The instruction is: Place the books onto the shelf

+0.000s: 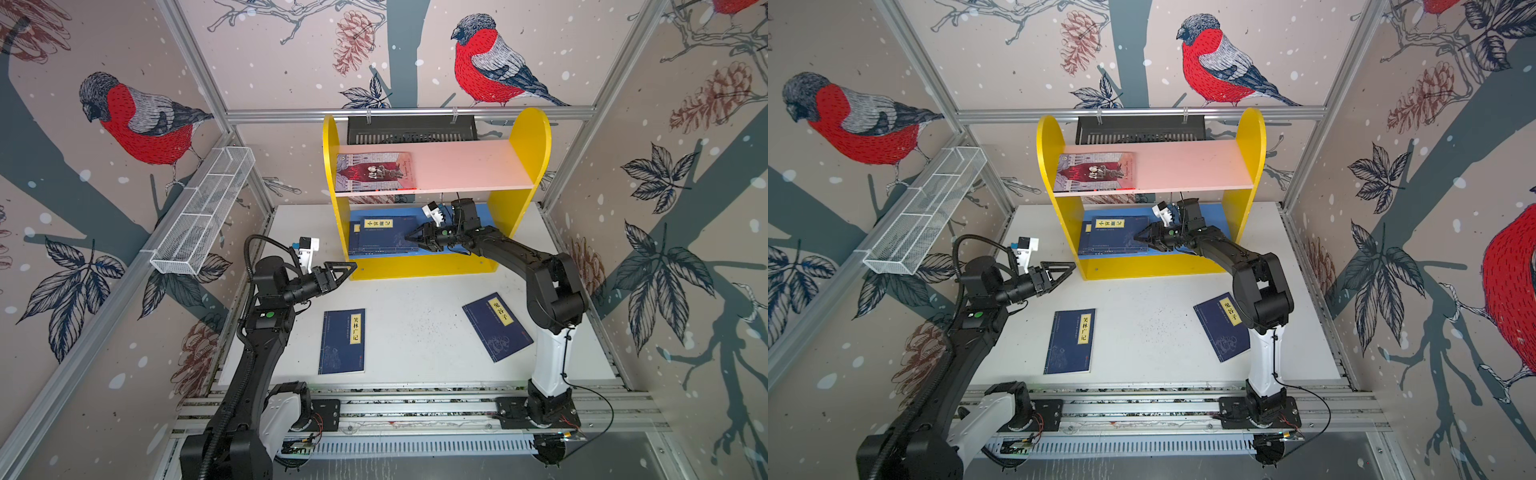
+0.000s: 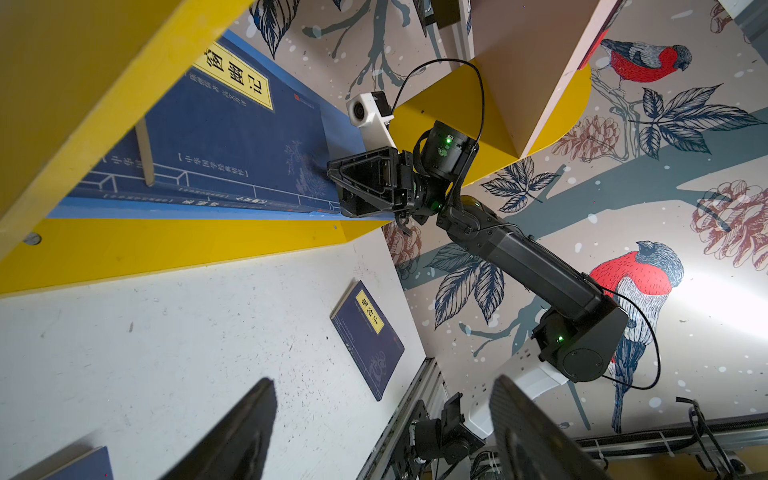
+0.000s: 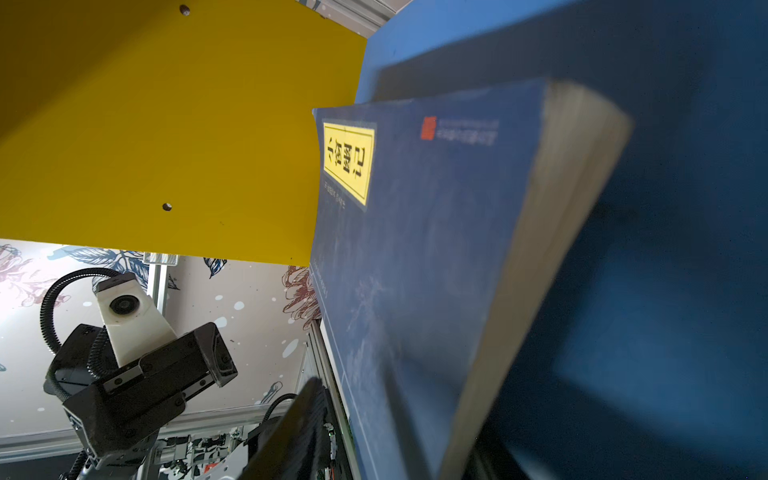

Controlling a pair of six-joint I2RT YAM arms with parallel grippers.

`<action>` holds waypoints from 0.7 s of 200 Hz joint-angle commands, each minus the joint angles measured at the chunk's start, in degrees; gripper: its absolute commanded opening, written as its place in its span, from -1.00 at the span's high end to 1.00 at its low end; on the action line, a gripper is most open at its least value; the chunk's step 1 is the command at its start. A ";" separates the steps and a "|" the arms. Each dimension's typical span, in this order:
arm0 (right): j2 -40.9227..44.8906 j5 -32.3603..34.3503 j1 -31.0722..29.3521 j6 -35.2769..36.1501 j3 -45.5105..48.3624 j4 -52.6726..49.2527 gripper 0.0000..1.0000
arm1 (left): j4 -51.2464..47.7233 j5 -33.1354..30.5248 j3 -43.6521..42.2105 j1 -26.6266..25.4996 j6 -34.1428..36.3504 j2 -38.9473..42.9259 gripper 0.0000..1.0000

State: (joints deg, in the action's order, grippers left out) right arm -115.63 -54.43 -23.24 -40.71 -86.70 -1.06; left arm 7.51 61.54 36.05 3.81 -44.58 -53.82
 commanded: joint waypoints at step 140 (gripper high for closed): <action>5.82 16.02 0.39 5.29 1.71 -2.45 -0.05 | 3.37 1.22 -0.55 -0.02 -0.38 -0.20 -0.63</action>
State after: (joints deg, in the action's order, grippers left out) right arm -110.65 -40.45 -22.81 -36.07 -85.12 -5.08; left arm 8.36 61.56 35.48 3.81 -44.62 -53.87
